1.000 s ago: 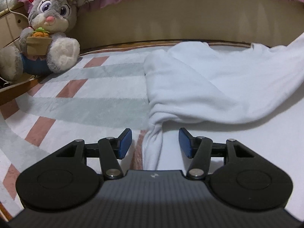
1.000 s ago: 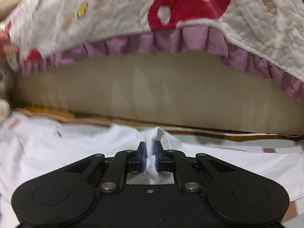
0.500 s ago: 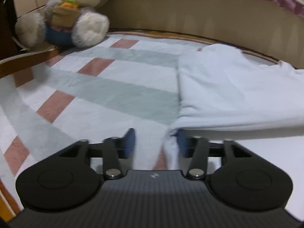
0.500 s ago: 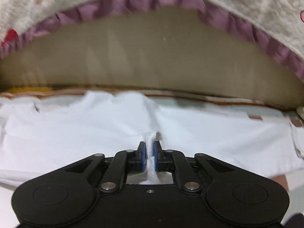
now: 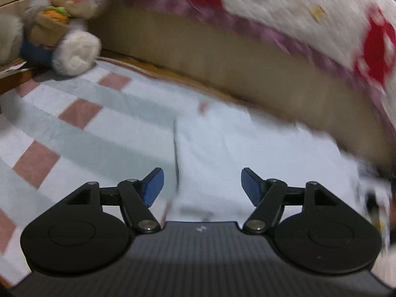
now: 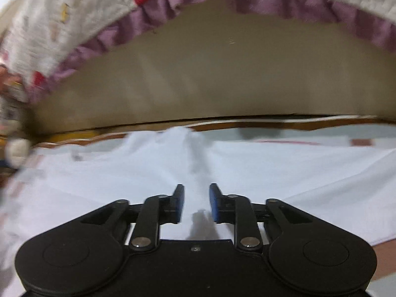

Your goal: Fold clothes

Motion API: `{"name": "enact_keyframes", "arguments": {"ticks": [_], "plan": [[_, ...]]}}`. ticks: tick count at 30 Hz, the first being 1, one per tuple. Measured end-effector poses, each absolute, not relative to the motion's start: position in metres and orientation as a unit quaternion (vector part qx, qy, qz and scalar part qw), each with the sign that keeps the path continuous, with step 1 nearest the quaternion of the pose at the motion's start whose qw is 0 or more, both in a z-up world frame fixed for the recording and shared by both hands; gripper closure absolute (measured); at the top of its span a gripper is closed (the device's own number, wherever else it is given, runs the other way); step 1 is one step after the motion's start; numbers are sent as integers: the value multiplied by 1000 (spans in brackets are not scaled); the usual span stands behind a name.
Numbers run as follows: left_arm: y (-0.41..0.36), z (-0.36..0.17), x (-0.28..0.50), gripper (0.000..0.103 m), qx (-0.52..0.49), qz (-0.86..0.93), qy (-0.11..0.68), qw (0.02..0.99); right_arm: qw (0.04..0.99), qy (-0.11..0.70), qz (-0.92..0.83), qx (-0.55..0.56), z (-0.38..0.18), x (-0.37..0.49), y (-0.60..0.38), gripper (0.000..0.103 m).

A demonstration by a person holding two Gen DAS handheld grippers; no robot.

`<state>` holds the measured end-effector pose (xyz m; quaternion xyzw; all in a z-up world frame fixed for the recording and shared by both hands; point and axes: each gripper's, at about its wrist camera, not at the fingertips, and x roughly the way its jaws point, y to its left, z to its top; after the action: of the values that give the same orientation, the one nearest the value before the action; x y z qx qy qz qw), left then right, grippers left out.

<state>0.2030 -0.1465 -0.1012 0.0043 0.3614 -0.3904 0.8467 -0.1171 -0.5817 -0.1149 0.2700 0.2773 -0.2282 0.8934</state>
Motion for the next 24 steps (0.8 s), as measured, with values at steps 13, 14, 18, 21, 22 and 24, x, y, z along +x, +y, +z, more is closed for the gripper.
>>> {"name": "enact_keyframes", "arguments": {"ticks": [13,14,18,21,22,24], "plan": [[-325,-151,204,34,196,-370,332,846,858,287,-222,363,-142,-129,-576,58],[-331,-157,209,43,197,-360,341,846,851,279,-218,387,-146,-131,-578,52],[-327,-158,216,100,188,-347,340,854,863,273,-213,368,-150,-126,-573,51],[-321,-145,209,101,189,-337,313,868,892,282,-205,289,-148,-111,-562,97],[-318,-141,206,101,187,-334,304,872,898,284,-208,264,-144,-108,-557,98],[-311,-131,207,101,168,-329,293,882,913,263,-212,227,-129,-106,-550,98]]}}
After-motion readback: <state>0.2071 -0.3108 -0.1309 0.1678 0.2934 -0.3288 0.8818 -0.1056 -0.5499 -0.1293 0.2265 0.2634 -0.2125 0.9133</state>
